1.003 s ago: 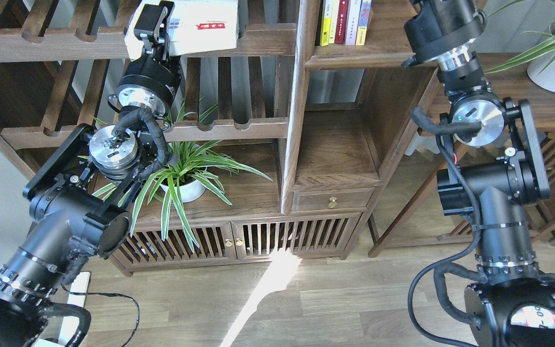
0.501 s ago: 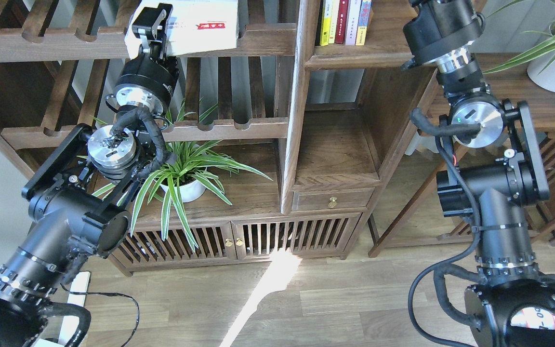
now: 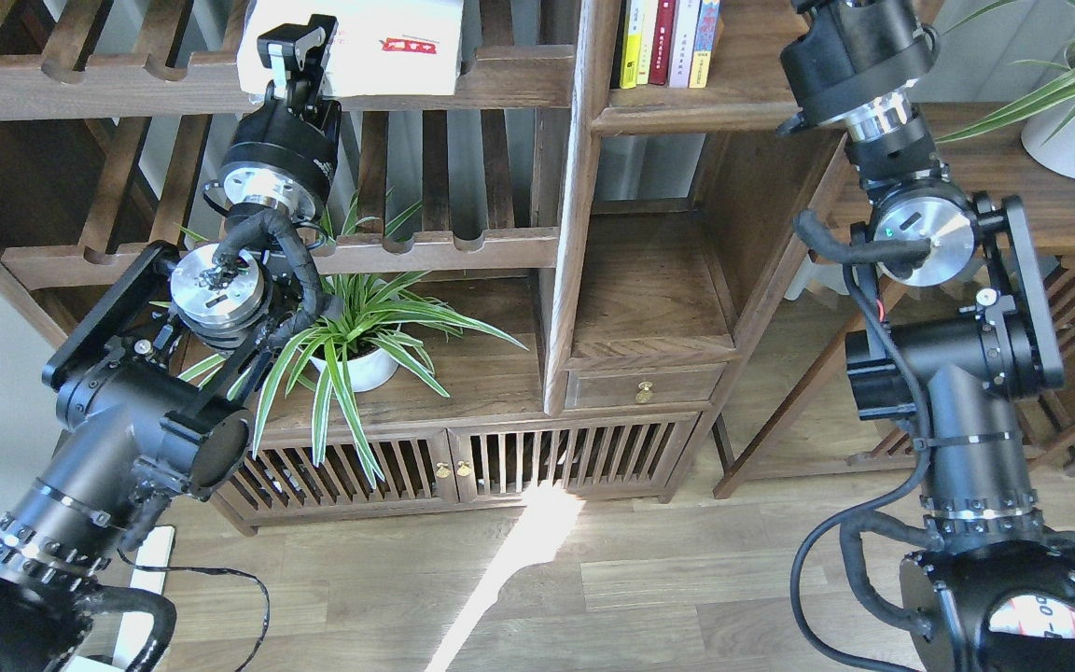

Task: Organize books on shelf
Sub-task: 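Grip the white book's edge with the left gripper and pull it out, then tilt the white book down off the shelf with the left gripper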

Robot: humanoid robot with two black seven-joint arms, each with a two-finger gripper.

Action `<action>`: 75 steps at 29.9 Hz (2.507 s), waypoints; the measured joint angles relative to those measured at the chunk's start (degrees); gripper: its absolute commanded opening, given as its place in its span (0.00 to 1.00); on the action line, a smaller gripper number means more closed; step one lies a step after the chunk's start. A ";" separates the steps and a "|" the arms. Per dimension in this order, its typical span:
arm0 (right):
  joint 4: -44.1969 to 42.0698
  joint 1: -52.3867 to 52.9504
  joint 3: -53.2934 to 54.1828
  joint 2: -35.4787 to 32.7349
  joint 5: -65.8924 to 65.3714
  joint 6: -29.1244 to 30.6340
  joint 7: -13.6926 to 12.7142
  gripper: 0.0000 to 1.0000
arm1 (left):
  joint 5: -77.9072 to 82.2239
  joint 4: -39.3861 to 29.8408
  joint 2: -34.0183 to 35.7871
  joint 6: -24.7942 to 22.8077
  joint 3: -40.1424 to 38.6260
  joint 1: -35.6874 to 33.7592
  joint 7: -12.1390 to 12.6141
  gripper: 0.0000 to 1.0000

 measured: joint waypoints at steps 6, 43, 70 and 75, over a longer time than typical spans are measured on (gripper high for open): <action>0.00 0.00 0.00 0.00 0.00 0.00 -0.01 0.99 | -0.01 -0.13 0.00 -2.97 0.35 0.20 0.00 0.06; -0.55 -4.53 -1.98 0.00 0.01 0.10 0.26 0.99 | 0.89 -22.24 10.41 -18.26 1.54 13.68 2.52 0.03; -1.83 -5.43 -5.17 0.00 0.52 0.32 0.53 0.99 | 0.97 -24.56 27.14 -29.54 2.39 28.04 8.41 0.02; -1.85 -7.18 -6.13 0.00 1.55 0.88 0.53 0.99 | 1.06 -24.51 31.50 -29.54 2.50 29.64 10.32 0.01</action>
